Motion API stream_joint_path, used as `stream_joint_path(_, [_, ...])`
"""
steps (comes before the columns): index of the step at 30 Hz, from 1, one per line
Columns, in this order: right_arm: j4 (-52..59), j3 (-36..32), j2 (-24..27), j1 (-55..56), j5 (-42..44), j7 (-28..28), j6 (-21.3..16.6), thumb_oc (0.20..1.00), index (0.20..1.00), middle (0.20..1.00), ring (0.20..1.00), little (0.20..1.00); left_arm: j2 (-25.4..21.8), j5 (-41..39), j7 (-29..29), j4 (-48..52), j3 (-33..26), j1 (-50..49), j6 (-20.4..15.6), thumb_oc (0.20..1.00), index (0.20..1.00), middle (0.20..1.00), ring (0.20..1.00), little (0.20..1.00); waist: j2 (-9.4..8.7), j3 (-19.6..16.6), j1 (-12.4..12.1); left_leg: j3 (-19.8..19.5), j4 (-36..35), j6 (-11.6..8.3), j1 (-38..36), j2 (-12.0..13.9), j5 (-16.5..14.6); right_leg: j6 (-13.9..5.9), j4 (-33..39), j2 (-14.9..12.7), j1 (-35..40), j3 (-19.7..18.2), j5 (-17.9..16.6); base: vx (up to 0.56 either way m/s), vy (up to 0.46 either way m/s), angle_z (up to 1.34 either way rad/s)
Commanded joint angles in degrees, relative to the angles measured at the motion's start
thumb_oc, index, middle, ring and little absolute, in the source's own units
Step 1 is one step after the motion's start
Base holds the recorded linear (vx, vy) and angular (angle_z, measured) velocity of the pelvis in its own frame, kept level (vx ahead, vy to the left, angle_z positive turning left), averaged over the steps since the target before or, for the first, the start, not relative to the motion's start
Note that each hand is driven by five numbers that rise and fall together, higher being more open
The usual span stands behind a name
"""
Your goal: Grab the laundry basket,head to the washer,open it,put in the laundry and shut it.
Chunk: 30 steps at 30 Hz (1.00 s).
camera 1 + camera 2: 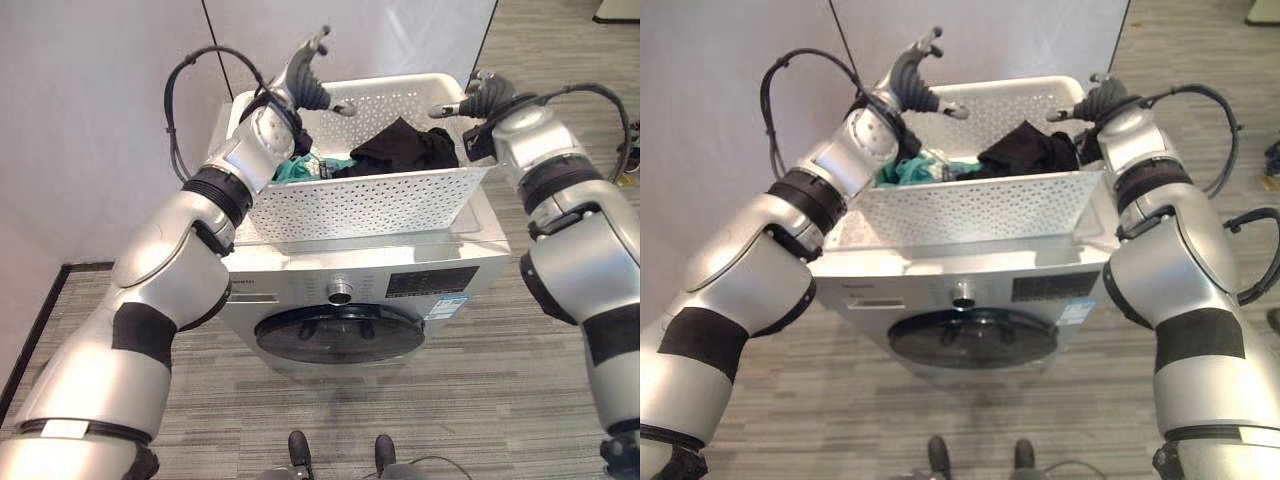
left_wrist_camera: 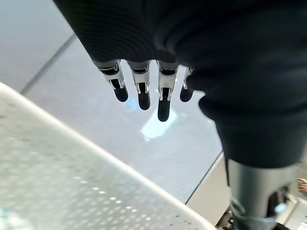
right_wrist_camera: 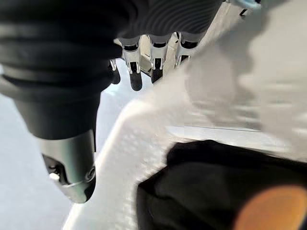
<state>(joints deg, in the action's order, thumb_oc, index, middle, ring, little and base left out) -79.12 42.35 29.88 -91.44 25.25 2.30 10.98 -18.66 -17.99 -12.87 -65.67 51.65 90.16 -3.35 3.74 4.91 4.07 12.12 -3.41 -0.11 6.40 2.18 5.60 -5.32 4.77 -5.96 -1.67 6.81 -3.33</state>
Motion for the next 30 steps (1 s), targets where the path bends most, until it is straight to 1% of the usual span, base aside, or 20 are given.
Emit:
stream_joint_path(1, [-3.60, 5.26, 1.37, -16.25, 1.96, 2.96, -5.97, 1.000, 1.000, 1.000, 1.000, 1.000, -1.13, -1.43, -4.28, -5.37, -1.42, 12.65, -3.04, 1.000, 1.000, 1.000, 1.000, 1.000, 0.06, 4.42, -1.51, -2.14, 0.05, -3.45, -1.89, 1.30, -1.94, -4.21, -3.34, -4.50, 4.49, 4.50, 4.76, 0.04, 0.013, -0.01])
stream_joint_path(3, [-3.25, 5.73, 1.38, -16.90, 2.47, 3.11, -6.51, 1.000, 1.000, 1.000, 1.000, 1.000, -1.80, -1.80, -4.54, -4.88, -1.64, 12.74, -3.59, 1.000, 1.000, 1.000, 1.000, 1.000, 0.11, 4.13, -1.50, -2.19, -0.36, -3.46, -2.51, 1.26, -1.92, -4.29, -3.11, -4.50, 4.97, 4.53, 4.73, 0.02, 0.000, 0.04])
stream_joint_path(4, [-3.37, 5.79, 2.46, -17.51, 2.63, 3.45, -6.76, 1.000, 1.000, 1.000, 1.000, 1.000, -3.37, -2.87, -5.38, -4.93, -2.76, 12.34, -3.86, 1.000, 1.000, 1.000, 1.000, 1.000, 0.04, 3.14, -1.54, -2.36, -0.88, -3.54, -4.13, 1.13, -2.06, -4.42, -3.49, -4.45, 6.41, 5.11, 5.32, 0.04, -0.009, 0.09])
stream_joint_path(8, [-3.13, 5.18, 2.77, -17.15, 3.02, 3.95, -7.09, 1.000, 1.000, 1.000, 1.000, 1.000, -3.94, -2.18, -5.49, -5.22, -2.65, 12.23, -3.76, 1.000, 1.000, 1.000, 1.000, 1.000, 0.08, 2.73, -1.46, -2.75, -1.08, -3.52, -4.95, 1.02, -2.21, -4.34, -3.88, -4.30, 7.21, 5.40, 5.80, 0.01, -0.004, 0.02])
stream_joint_path(12, [-0.13, 4.52, 2.70, -15.46, 1.22, 5.38, -7.83, 1.000, 1.000, 1.000, 1.000, 1.000, -5.90, -2.33, -6.07, -4.07, -2.81, 11.59, -4.39, 1.000, 1.000, 1.000, 1.000, 1.000, 0.28, 2.22, -1.26, -2.80, -1.19, -3.50, -6.06, 1.07, -2.50, -4.26, -4.27, -4.14, 7.90, 5.54, 6.20, 0.00, 0.000, 0.00])
stream_joint_path(13, [1.89, 4.61, 3.08, -14.85, 0.54, 5.79, -8.28, 1.000, 1.000, 1.000, 1.000, 1.000, -6.91, -2.29, -6.31, -3.01, -2.80, 11.44, -4.93, 1.000, 1.000, 1.000, 1.000, 1.000, 0.32, 2.14, -1.17, -2.78, -1.17, -3.45, -6.15, 1.13, -2.58, -4.23, -4.43, -4.08, 7.90, 5.49, 6.30, 0.00, 0.000, 0.00])
stream_joint_path(14, [10.25, 3.57, 5.23, -12.76, -1.30, 8.20, -9.21, 1.000, 1.000, 1.000, 1.000, 1.000, -9.58, -3.42, -6.99, 1.77, -4.76, 9.38, -6.42, 1.000, 1.000, 1.000, 1.000, 1.000, 0.44, 2.18, -0.88, -2.78, -1.10, -3.35, -6.51, 1.29, -2.77, -4.10, -4.75, -4.01, 8.02, 5.40, 6.75, 0.00, 0.000, 0.00])
stream_joint_path(15, [10.32, 3.54, 5.24, -12.70, -1.31, 8.23, -9.18, 1.000, 1.000, 1.000, 1.000, 1.000, -9.58, -3.41, -7.00, 1.81, -4.76, 9.34, -6.41, 1.000, 1.000, 1.000, 1.000, 1.000, 0.43, 2.16, -0.88, -2.79, -1.11, -3.35, -6.52, 1.29, -2.78, -4.10, -4.75, -4.01, 8.03, 5.40, 6.75, 0.00, 0.000, 0.00])
stream_joint_path(16, [17.19, 1.99, 8.43, -10.50, -2.56, 9.65, -9.54, 1.000, 1.000, 1.000, 1.000, 1.000, -12.34, -4.33, -7.77, 7.25, -7.05, 6.90, -7.65, 1.000, 1.000, 1.000, 1.000, 1.000, 0.44, 2.32, -0.84, -2.85, -1.05, -3.27, -6.82, 1.34, -2.99, -4.05, -4.88, -3.96, 8.29, 5.44, 7.02, 0.00, 0.000, 0.00])
stream_joint_path(17, [28.74, -2.41, 15.05, -6.05, -4.86, 12.06, -10.51, 1.000, 1.000, 1.000, 1.000, 1.000, -16.55, -4.33, -8.51, 16.51, -11.65, 2.51, -9.63, 1.000, 1.000, 1.000, 1.000, 1.000, 0.56, 2.47, -1.03, -2.94, -0.89, -3.14, -6.97, 1.41, -3.38, -3.92, -4.86, -3.99, 8.54, 5.53, 7.37, 0.00, 0.000, 0.00])
stream_joint_path(18, [29.71, -2.95, 15.30, -5.13, -5.15, 12.24, -10.11, 1.000, 1.000, 1.000, 1.000, 1.000, -16.61, -4.08, -8.65, 17.24, -11.87, 1.87, -9.33, 1.000, 1.000, 1.000, 1.000, 1.000, 0.52, 2.24, -1.09, -2.95, -0.86, -3.14, -6.98, 1.44, -3.40, -3.91, -4.83, -3.96, 8.58, 5.54, 7.34, 0.00, 0.000, 0.00])
stream_joint_path(19, [35.18, -5.88, 18.55, -2.15, -6.68, 13.37, -10.10, 1.000, 1.000, 1.000, 1.000, 1.000, -17.78, -3.74, -8.94, 21.95, -14.18, -0.75, -9.69, 1.000, 1.000, 1.000, 1.000, 1.000, 0.51, 2.12, -1.30, -3.11, -0.64, -3.02, -6.98, 1.45, -3.71, -3.80, -4.79, -3.93, 8.79, 5.63, 7.57, -0.06, -0.039, 0.10])
stream_joint_path(20, [44.45, -12.95, 25.30, 5.42, -10.38, 15.30, -9.69, 1.000, 1.000, 1.000, 1.000, 1.000, -20.76, -3.15, -9.11, 30.33, -19.78, -6.89, -10.66, 1.000, 1.000, 1.000, 1.000, 1.000, 0.82, 2.06, -1.83, -3.41, 0.33, -2.56, -6.45, 1.56, -3.74, -3.38, -4.66, -3.79, 8.99, 5.95, 7.49, -0.06, -0.080, 0.19])
stream_joint_path(21, [50.69, -20.73, 29.95, 13.36, -12.94, 16.75, -9.27, 1.000, 1.000, 1.000, 1.000, 1.000, -22.15, -1.71, -8.25, 36.04, -23.00, -11.76, -10.42, 1.000, 1.000, 1.000, 1.000, 1.000, 0.83, 1.68, -2.15, -4.00, 1.30, -2.41, -6.56, 1.51, -4.52, -3.18, -4.57, -3.68, 9.76, 6.10, 7.99, -0.03, -0.071, 0.27])
stream_joint_path(22, [51.37, -21.61, 29.99, 14.51, -13.16, 16.74, -9.06, 1.000, 1.000, 1.000, 1.000, 1.000, -22.11, -1.59, -8.24, 36.45, -22.96, -12.15, -10.23, 1.000, 1.000, 1.000, 1.000, 1.000, 0.63, 1.40, -2.24, -4.17, 1.32, -2.52, -6.76, 1.50, -4.96, -3.25, -4.51, -3.68, 10.00, 6.05, 8.27, -0.02, -0.062, 0.27])
stream_joint_path(23, [53.60, -24.69, 32.29, 17.71, -14.79, 16.89, -8.60, 1.000, 1.000, 1.000, 1.000, 1.000, -22.73, -1.80, -7.70, 38.72, -24.70, -14.54, -10.38, 1.000, 1.000, 1.000, 1.000, 1.000, 0.59, 1.49, -2.45, -4.25, 1.93, -2.27, -6.54, 1.56, -4.85, -2.98, -4.45, -3.59, 10.10, 6.12, 8.29, -0.04, -0.059, 0.19])
stream_joint_path(24, [57.15, -31.23, 34.84, 25.28, -16.55, 17.21, -7.90, 1.000, 1.000, 1.000, 1.000, 1.000, -23.50, -1.25, -6.70, 41.84, -26.98, -17.91, -9.91, 1.000, 1.000, 1.000, 1.000, 1.000, 0.72, 1.19, -2.60, -4.73, 2.59, -2.13, -6.57, 1.64, -5.20, -2.68, -4.44, -3.35, 10.51, 6.16, 8.57, -0.08, -0.079, 0.10])
stream_joint_path(27, [61.67, -43.05, 36.99, 40.00, -17.94, 16.62, -7.51, 1.000, 1.000, 1.000, 1.000, 1.000, -25.36, 0.30, -5.12, 47.72, -30.65, -24.78, -9.58, 1.000, 1.000, 1.000, 1.000, 1.000, 0.35, 0.80, -2.71, -5.22, 2.83, -1.99, -6.51, 1.93, -4.90, -2.21, -4.31, -2.91, 10.92, 6.35, 8.67, -0.04, -0.069, 0.04])
stream_joint_path(29, [62.56, -44.68, 36.80, 42.00, -18.12, 16.47, -7.33, 1.000, 1.000, 1.000, 1.000, 1.000, -25.22, 0.39, -5.05, 48.24, -30.43, -25.18, -9.33, 1.000, 1.000, 1.000, 1.000, 1.000, 0.01, 0.36, -2.96, -5.48, 2.69, -2.19, -6.92, 1.90, -5.56, -2.31, -4.22, -2.91, 11.32, 6.31, 9.21, 0.02, -0.042, -0.02])
stream_joint_path(30, [64.87, -51.83, 37.51, 50.95, -18.52, 15.74, -7.43, 1.000, 1.000, 1.000, 1.000, 1.000, -26.77, 0.90, -3.65, 52.11, -33.31, -29.72, -9.42, 1.000, 1.000, 1.000, 1.000, 1.000, -0.02, 0.28, -2.82, -5.80, 2.67, -2.13, -6.76, 2.00, -5.40, -2.20, -3.61, -2.65, 11.58, 6.38, 9.07, -0.03, -0.062, -0.03])
